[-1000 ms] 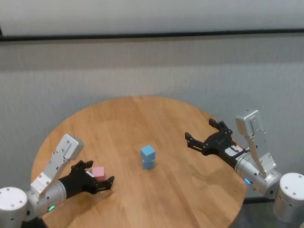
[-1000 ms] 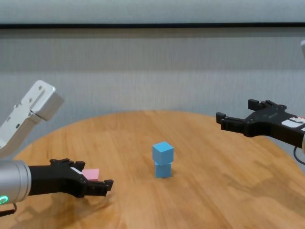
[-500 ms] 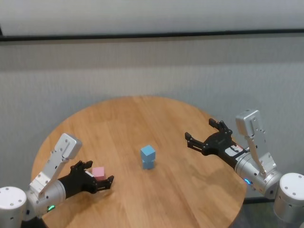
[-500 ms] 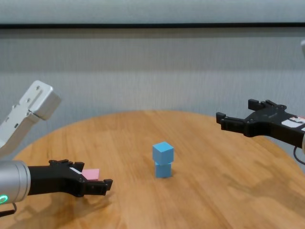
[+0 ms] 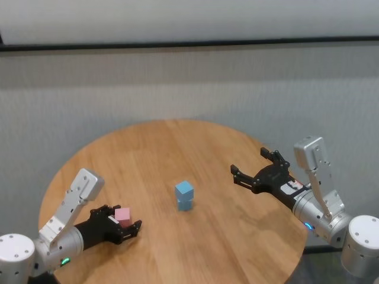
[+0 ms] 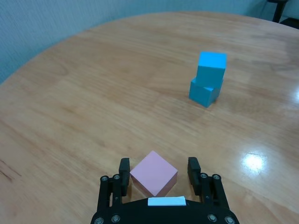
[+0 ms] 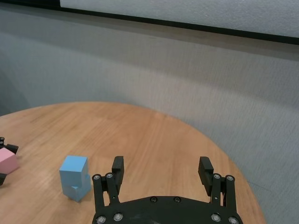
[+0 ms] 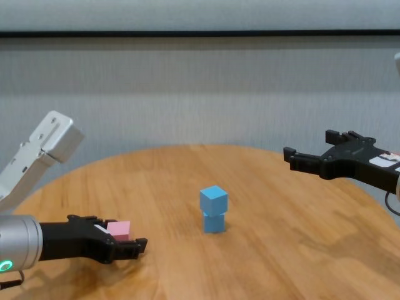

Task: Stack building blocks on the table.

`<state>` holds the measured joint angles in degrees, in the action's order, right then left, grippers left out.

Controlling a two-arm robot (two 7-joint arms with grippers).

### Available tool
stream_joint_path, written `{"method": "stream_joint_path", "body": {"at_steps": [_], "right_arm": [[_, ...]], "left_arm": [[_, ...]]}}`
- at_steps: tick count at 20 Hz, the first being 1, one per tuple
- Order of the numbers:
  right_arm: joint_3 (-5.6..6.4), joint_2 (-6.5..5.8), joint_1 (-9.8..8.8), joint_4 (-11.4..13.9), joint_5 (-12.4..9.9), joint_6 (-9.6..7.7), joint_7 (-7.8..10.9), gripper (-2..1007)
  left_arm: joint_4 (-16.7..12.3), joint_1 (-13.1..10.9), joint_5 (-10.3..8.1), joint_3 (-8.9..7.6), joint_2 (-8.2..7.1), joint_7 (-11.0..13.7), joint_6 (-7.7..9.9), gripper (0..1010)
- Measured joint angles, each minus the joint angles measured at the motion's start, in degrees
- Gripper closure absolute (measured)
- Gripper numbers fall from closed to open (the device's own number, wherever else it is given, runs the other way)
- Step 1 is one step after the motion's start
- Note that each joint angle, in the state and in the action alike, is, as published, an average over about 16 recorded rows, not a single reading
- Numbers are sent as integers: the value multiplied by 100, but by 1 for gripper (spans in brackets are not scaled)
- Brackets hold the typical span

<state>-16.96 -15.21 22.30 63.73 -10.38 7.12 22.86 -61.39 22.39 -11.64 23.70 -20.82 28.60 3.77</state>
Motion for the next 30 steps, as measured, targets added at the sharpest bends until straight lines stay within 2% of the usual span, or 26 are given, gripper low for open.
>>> {"method": "stream_joint_path", "body": {"at_steps": [6, 11, 17, 21, 30], "right_arm": [[0, 0, 0, 0, 0, 0, 0, 0], [0, 0, 0, 0, 0, 0, 0, 0], [0, 0, 0, 0, 0, 0, 0, 0], [0, 0, 0, 0, 0, 0, 0, 0], [0, 0, 0, 0, 0, 0, 0, 0]], "left_arm": [[22, 1, 5, 23, 8, 16, -2, 344], [-34, 5, 9, 13, -14, 3, 0, 423], [-239, 83, 43, -4, -92, 40, -54, 442], [-416, 196, 71, 27, -174, 166, -136, 442], [-705, 528, 167, 248, -328, 459, -309, 442]]}}
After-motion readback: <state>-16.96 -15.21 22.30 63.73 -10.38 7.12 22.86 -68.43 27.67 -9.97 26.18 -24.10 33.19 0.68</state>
